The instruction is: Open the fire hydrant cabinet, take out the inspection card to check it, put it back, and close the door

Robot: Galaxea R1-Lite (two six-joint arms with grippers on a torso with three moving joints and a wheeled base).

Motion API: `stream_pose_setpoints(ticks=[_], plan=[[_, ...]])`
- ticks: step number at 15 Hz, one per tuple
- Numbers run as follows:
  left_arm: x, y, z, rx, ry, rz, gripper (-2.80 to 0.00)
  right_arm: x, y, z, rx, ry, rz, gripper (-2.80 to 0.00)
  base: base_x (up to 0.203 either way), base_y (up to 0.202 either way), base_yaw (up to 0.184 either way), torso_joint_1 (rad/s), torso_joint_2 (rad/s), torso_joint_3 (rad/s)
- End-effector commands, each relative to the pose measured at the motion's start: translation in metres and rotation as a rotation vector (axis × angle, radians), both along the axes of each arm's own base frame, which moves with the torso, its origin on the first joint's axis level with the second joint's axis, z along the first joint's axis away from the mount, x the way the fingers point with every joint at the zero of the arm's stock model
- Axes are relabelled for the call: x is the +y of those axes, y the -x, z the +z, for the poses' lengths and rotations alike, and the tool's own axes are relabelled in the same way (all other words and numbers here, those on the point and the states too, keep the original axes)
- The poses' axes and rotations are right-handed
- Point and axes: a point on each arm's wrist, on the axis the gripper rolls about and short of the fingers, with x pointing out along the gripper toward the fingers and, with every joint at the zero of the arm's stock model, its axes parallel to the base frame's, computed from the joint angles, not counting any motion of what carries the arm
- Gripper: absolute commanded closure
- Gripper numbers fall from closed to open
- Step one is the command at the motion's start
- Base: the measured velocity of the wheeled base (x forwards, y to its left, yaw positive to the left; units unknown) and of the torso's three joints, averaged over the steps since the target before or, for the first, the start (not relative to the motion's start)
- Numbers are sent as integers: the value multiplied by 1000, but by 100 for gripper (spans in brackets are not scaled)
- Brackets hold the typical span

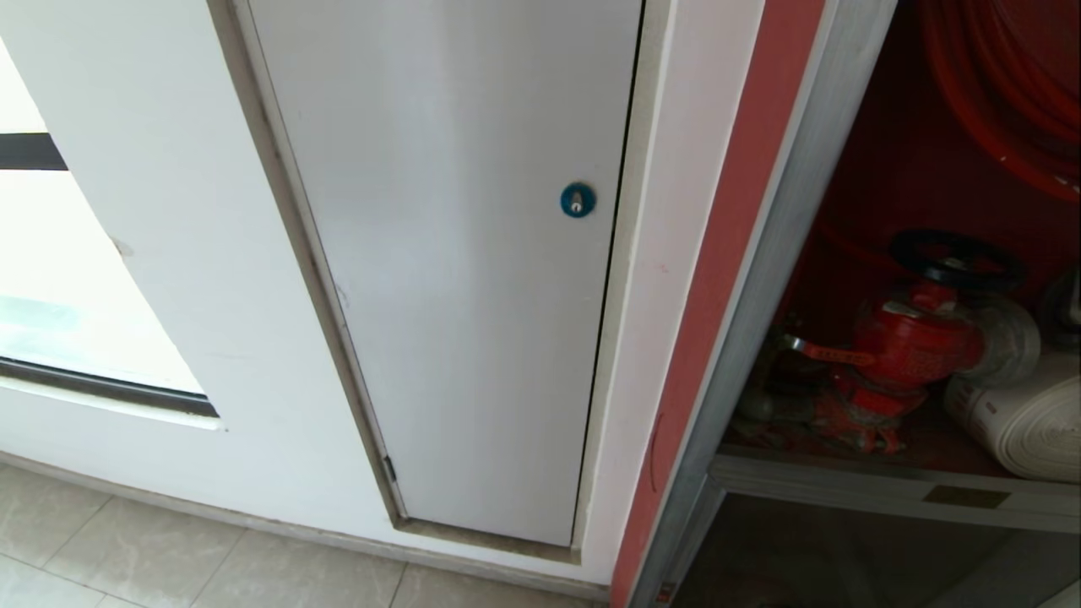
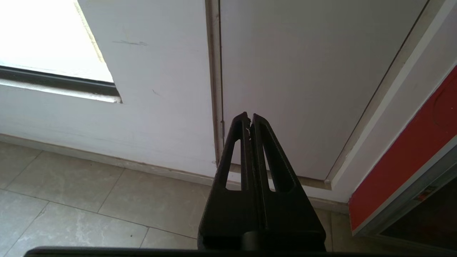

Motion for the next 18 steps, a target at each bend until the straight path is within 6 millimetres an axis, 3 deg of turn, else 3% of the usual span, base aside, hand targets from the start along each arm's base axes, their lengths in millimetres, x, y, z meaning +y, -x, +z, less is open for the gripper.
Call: stream_pose_setpoints(ticks=[1, 7, 18], plan=[[0, 0, 0, 1, 1, 1, 0, -3, -7, 1, 33, -77, 69, 0, 0, 0, 0, 0, 0, 0], [0, 0, 0, 1, 1, 1, 0, 18, 11, 19, 182, -317, 333, 0, 0, 0, 0, 0, 0, 0], [0, 0, 0, 1, 1, 1, 0, 40, 21, 18, 380, -417, 802, 0, 0, 0, 0, 0, 0, 0]])
